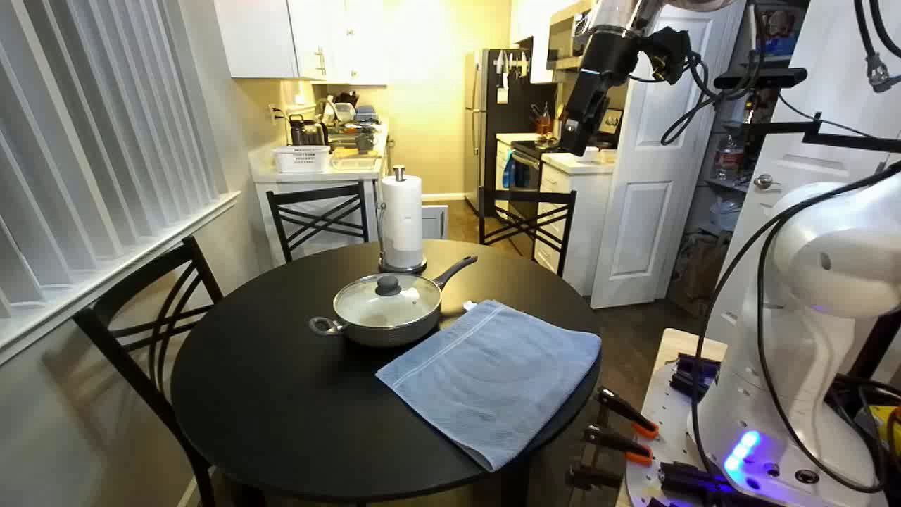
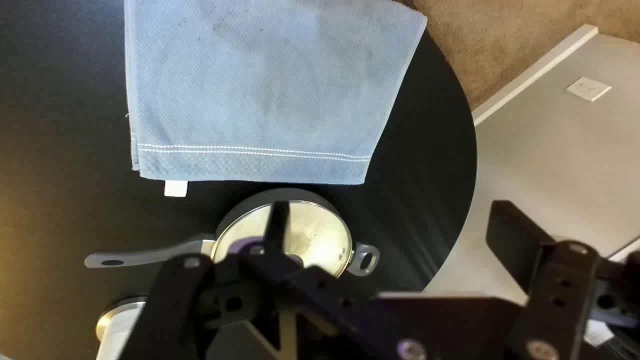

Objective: Put the glass lid on the towel.

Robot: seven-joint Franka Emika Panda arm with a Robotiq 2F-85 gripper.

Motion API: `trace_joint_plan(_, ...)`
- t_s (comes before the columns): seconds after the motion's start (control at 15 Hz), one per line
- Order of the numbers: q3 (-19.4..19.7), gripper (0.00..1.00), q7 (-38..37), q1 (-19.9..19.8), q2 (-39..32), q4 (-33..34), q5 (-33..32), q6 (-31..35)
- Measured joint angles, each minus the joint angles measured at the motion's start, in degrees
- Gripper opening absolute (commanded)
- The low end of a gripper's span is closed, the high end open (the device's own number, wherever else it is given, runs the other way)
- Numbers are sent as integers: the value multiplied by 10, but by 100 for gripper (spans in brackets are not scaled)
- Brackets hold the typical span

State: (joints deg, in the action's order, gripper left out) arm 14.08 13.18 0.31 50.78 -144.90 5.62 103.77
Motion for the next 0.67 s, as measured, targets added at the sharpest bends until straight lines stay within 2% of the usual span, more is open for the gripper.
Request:
trace_joint_plan(0.53,0,100,0,0,0,0,0,0)
trace_joint_plan(0.67,-13,100,1,2,-7,8,-1,8)
